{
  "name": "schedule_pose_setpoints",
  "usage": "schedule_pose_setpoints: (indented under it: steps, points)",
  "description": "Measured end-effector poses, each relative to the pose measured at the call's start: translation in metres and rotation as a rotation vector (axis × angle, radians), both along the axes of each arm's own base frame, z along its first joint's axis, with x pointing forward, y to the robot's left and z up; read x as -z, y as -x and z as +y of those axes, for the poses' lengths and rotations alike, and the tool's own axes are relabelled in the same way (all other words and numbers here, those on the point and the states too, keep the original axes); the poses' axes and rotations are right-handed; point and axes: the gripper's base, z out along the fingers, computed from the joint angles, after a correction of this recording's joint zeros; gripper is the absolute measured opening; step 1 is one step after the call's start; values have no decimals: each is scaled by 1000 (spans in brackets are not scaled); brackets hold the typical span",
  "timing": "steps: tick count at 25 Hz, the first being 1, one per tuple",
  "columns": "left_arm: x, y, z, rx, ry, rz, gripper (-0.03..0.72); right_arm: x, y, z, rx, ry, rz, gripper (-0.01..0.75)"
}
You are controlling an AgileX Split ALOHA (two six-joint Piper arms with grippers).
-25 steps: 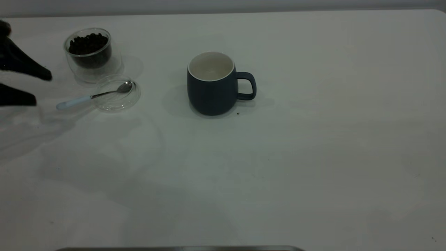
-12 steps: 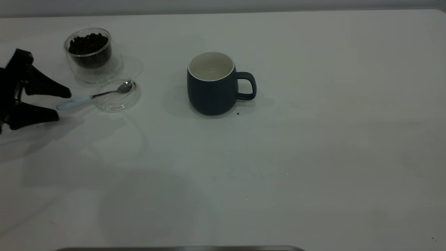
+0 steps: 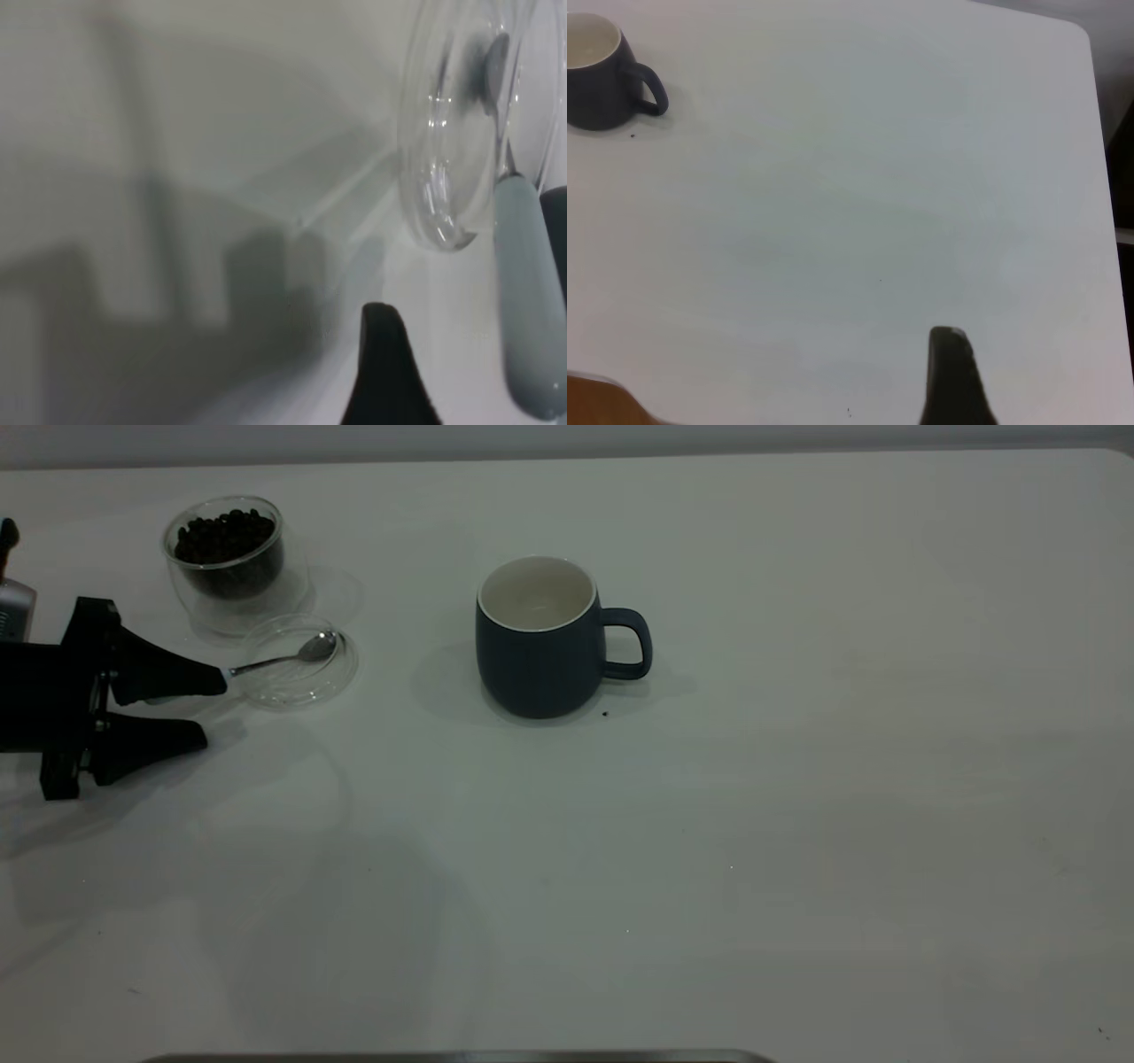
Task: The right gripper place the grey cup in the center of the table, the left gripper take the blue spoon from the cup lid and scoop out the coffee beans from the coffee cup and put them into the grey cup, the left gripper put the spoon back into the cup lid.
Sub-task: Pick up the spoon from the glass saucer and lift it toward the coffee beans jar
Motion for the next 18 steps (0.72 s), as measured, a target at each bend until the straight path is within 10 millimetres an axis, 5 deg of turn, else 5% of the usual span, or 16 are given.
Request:
schedule_pose_setpoints:
  steps: [18]
  points:
    - [-8, -17, 4, 19, 8, -104, 492, 0, 0, 0, 0, 0, 0, 458]
